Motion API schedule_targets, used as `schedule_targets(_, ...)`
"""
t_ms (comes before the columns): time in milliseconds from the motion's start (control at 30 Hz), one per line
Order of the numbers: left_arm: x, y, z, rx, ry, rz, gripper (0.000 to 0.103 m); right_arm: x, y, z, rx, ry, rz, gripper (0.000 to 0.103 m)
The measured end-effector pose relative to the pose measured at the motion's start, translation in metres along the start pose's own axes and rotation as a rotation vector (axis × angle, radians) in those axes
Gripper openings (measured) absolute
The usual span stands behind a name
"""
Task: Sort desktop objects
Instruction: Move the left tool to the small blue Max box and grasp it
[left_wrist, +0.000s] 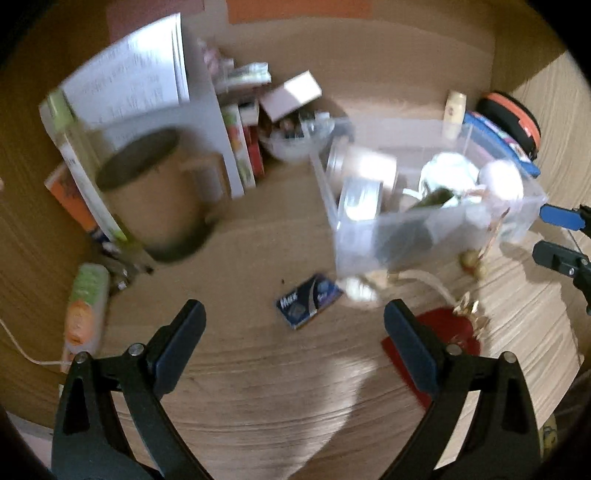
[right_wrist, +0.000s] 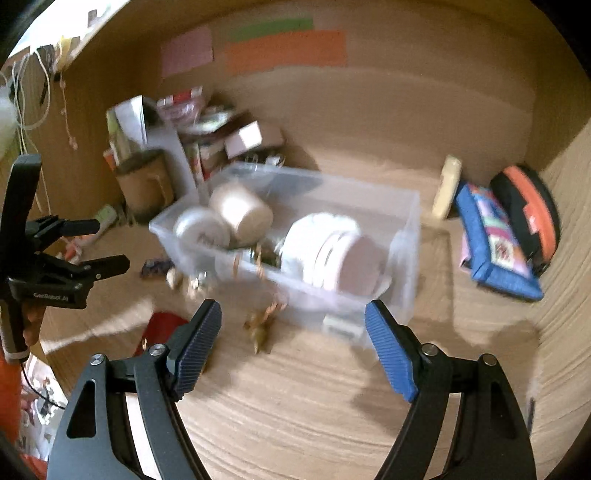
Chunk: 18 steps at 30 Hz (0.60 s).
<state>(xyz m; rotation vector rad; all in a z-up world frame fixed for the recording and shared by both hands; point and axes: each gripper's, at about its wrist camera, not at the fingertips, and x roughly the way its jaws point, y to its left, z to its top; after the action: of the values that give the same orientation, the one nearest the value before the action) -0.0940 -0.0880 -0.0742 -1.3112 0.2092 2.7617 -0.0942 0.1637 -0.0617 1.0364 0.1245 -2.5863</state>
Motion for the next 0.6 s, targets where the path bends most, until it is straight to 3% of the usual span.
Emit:
schedule_targets(233,0.029,0.008,-0.009,-0.008,0.043,-0.007,0.097,0.033,0.009,-0.018,0.014,0.114,0.044,0.078)
schedule_targets(400,0.04,0.013,-0.006,-0.006,0.064,-0.042,0.077,0.047,0.016,-0.02,-0.012,0.143,0.029,0.077)
schedule_targets(600,0.048,0.014,-0.003,0.007,0.071,-0.058,0.067,0.062,0.026,-0.019,-0.048,0.17,0.019,0.053)
